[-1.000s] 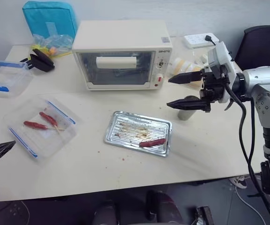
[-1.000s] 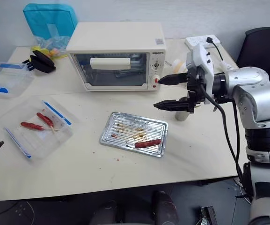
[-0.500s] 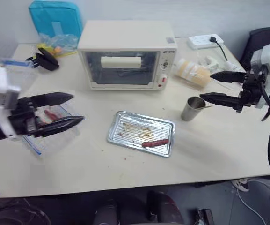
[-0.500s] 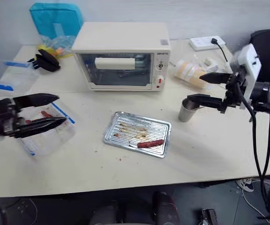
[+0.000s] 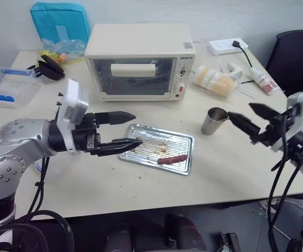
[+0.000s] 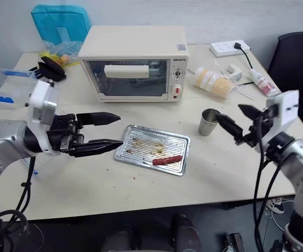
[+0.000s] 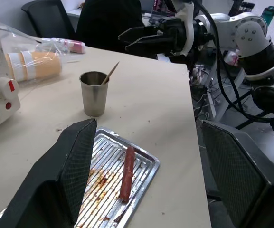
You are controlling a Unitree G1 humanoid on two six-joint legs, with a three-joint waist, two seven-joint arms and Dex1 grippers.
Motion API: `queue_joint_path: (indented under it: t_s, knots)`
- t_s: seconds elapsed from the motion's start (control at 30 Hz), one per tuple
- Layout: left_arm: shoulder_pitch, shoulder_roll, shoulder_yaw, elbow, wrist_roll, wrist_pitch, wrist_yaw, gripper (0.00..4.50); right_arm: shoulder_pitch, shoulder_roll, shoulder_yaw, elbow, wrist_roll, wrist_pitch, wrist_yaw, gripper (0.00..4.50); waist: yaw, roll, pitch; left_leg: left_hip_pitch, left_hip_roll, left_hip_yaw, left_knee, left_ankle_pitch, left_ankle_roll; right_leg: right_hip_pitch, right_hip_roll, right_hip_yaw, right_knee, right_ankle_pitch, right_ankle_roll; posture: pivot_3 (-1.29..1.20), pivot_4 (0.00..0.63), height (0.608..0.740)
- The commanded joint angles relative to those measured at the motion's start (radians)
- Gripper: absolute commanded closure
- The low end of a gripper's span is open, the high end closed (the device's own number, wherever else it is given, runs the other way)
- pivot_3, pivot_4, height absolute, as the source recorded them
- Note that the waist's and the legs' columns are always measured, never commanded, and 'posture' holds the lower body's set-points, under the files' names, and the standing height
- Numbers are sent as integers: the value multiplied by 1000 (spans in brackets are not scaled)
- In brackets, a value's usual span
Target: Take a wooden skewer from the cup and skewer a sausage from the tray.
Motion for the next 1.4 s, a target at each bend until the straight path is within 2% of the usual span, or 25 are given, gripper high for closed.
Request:
queue_joint_path:
  t_s: [0.03, 0.23, 0.27, 0.33, 0.67, 0.73, 0.83, 0.97, 1.1, 1.23, 1.4]
  knots:
    - [-35, -3, -8, 8, 22, -30, -13, 792, 4, 35, 21, -21, -16, -58, -65, 88, 1, 0, 0, 0, 0, 0, 0, 0, 0, 0, 0, 0, 0, 0, 0, 0, 150, 740]
    - [-68, -7, -18, 26, 35, -33, -11, 792, -7, 120, 105, 77, -97, -171, -139, 88, 1, 0, 0, 0, 0, 0, 0, 0, 1, 0, 0, 1, 0, 0, 0, 0, 150, 740]
    - [-71, -7, -19, 26, 37, -32, -10, 792, -5, 124, 118, 88, -105, -182, -137, 247, 1, 0, 0, 0, 0, 0, 0, 0, 1, 0, 0, 1, 0, 0, 0, 0, 150, 740]
    - [-77, -5, -17, 28, 39, -31, -10, 792, -5, 130, 138, 105, -113, -205, -135, 611, 1, 0, 0, 0, 0, 0, 0, 0, 1, 0, 0, 1, 0, 1, 1, 0, 150, 740]
    - [-88, 0, -10, 40, 65, -38, -22, 792, -39, 140, 154, 175, -118, -263, -154, 3817, 1, 0, 0, 0, 0, 0, 0, 0, 1, 0, 0, 1, 0, 1, 1, 0, 150, 740]
    - [-88, 0, -11, 42, 68, -40, -24, 792, -47, 138, 150, 175, -110, -264, -157, 3817, 0, 0, 0, 0, 0, 0, 0, 0, 1, 0, 0, 1, 0, 1, 1, 0, 150, 740]
    - [-93, -3, -15, 49, 76, -44, -28, 792, -60, 137, 140, 178, -103, -264, -163, 4434, 0, 0, 0, 0, 0, 0, 0, 0, 1, 0, 0, 1, 0, 1, 1, 0, 150, 740]
    - [-92, -11, -23, 55, 89, -54, -36, 792, -84, 116, 135, 158, -88, -228, -179, 4476, 0, 0, 0, 0, 0, 0, 0, 0, 1, 0, 0, 1, 0, 1, 1, 0, 150, 740]
    - [-84, -16, -37, 57, 107, -67, -59, 792, -178, 30, 85, 123, 22, -112, -184, 4476, 0, 0, 0, 0, -1, 1, 0, 1, 2, 0, -1, 2, 0, 1, 2, 0, 150, 740]
    - [-87, -34, -63, 74, 140, -105, -89, 792, -339, -183, 45, 143, 155, 45, -121, 4476, 1, 0, 0, 0, -1, 1, 0, 1, 3, -1, -1, 1, -1, 1, 2, 0, 150, 740]
    - [-90, -66, -94, 71, 171, -143, -116, 792, -461, -382, 37, 228, 344, 232, 9, 4476, 3, 0, 0, -1, -1, 0, -1, 1, 3, 0, -1, 0, -3, 1, 2, 0, 150, 740]
